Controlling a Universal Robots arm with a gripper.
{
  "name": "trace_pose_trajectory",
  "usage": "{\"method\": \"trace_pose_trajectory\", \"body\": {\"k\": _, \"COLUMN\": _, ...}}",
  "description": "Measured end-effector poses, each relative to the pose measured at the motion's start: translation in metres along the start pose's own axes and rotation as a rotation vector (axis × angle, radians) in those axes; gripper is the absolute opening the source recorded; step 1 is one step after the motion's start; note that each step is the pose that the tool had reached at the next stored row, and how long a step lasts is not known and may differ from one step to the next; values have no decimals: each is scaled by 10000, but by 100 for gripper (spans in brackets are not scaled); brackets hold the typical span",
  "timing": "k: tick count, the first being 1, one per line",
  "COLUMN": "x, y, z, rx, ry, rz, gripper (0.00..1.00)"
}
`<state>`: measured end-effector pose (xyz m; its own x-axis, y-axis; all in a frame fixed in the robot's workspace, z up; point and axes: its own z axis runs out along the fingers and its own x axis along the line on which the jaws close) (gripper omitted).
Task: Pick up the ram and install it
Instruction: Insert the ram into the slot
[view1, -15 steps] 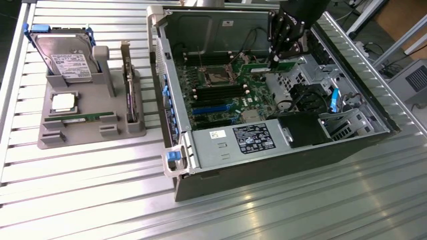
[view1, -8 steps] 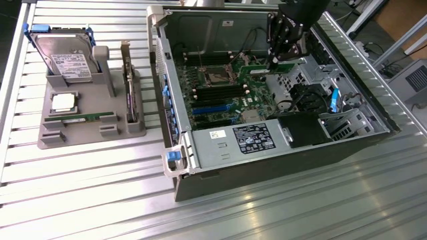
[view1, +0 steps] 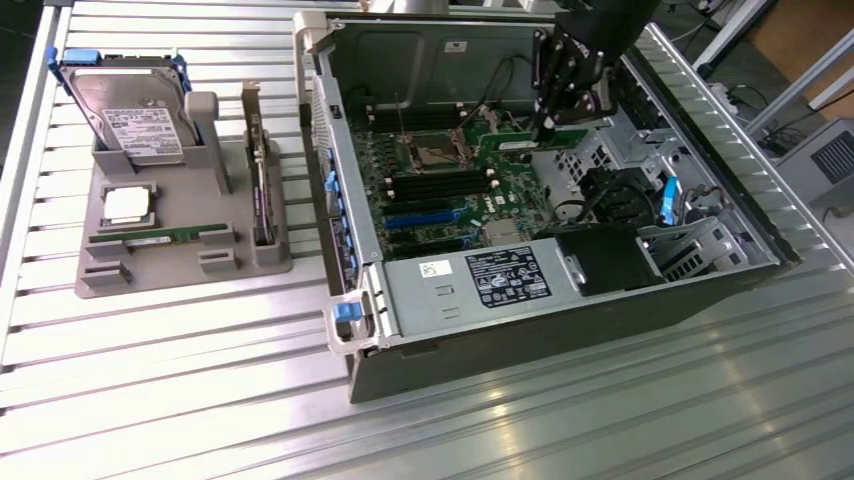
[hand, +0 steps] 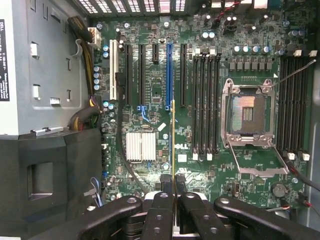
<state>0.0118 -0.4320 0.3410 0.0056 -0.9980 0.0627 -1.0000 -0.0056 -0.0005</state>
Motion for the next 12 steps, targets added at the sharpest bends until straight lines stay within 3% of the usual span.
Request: {"method": "trace_pose_trajectory", "body": {"k": 12, "x": -25, "y": 29, "z": 112, "rx": 0, "ry": 1, "rz": 0, "gripper": 12}}
